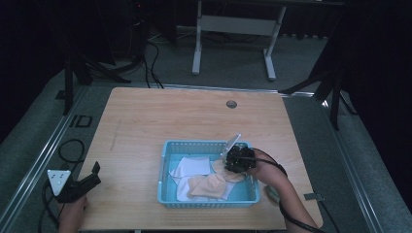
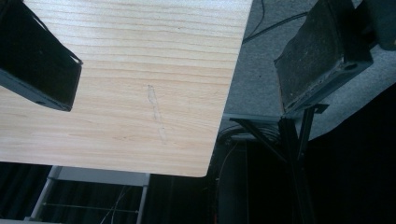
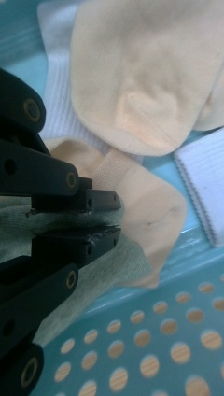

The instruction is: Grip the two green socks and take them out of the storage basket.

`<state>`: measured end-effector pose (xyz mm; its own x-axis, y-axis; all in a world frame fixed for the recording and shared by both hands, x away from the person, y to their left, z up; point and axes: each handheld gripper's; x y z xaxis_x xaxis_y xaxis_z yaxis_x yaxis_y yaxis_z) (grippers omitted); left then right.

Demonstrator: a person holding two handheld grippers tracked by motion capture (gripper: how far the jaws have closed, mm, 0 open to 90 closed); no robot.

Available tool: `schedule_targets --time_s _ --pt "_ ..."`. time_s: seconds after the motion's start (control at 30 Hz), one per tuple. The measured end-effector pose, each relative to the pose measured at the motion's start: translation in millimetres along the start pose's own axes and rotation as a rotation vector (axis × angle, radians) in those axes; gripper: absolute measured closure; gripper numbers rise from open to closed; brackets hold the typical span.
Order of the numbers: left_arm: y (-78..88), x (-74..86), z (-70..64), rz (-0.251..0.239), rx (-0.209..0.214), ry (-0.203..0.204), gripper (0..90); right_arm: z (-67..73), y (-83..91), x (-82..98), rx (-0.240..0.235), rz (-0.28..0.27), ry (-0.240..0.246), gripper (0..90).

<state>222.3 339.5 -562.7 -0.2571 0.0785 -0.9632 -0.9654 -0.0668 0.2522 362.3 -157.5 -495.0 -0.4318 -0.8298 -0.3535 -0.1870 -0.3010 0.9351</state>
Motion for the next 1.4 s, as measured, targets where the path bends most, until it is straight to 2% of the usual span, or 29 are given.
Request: schedule_targets --time_s 0.1,0.23,0.3,0.33,0.4,0.6,0.8,1.0,1.17,1.27,1.4 --pt "-0.2 0.0 -0.1 0.0 -0.001 0.0 0.5 0.1 2.6 0.3 -0.004 -0.008 -0.003 82.2" --pt "-0.2 0.0 -0.2 0.001 -0.002 0.0 0.5 0.3 21.8 -0.1 -0.022 -0.076 -0.004 82.3" --pt "-0.3 -0.1 -0.3 0.001 -0.002 0.0 0.5 0.2 25.1 -0.3 -0.022 -0.09 -0.002 82.3" --pt "-0.3 -0.1 -0.2 0.001 -0.002 0.0 0.5 0.5 37.4 -1.6 -0.035 -0.13 -0.005 82.3" --pt "-0.3 -0.1 -0.3 0.002 -0.003 0.0 0.5 0.3 40.7 -2.2 -0.037 -0.14 -0.003 82.4" --pt "-0.2 0.0 -0.2 0.001 -0.003 0.001 0.5 -0.5 69.2 -6.3 -0.055 -0.228 0.009 82.7" --pt "-0.2 0.0 -0.2 0.001 -0.003 0.0 0.5 -6.0 95.9 -5.4 -0.021 -0.289 0.004 82.7" --pt "-0.1 0.0 -0.4 0.002 -0.003 -0.001 0.5 -20.3 119.2 6.8 0.028 -0.348 -0.037 82.6" --pt "-0.2 0.0 -0.5 0.001 -0.004 -0.003 0.5 -37.0 127.2 28.0 0.06 -0.369 -0.095 82.6" --pt "-0.2 -0.1 -0.6 0.002 -0.005 -0.003 0.5 -42.4 127.7 35.6 0.074 -0.366 -0.121 82.6" --pt "-0.2 -0.1 -0.7 0.003 -0.005 -0.003 0.5 -61.0 121.7 58.5 0.088 -0.324 -0.199 82.6"
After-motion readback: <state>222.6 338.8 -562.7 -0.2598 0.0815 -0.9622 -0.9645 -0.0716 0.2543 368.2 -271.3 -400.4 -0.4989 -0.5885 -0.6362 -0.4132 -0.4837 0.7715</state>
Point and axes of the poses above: each handheld gripper's, and its own axes: y roughly backward along the jaws, x roughly out of its underside, z roughly to its left, and after that the axes turned 9 degrees about -y, right-handed
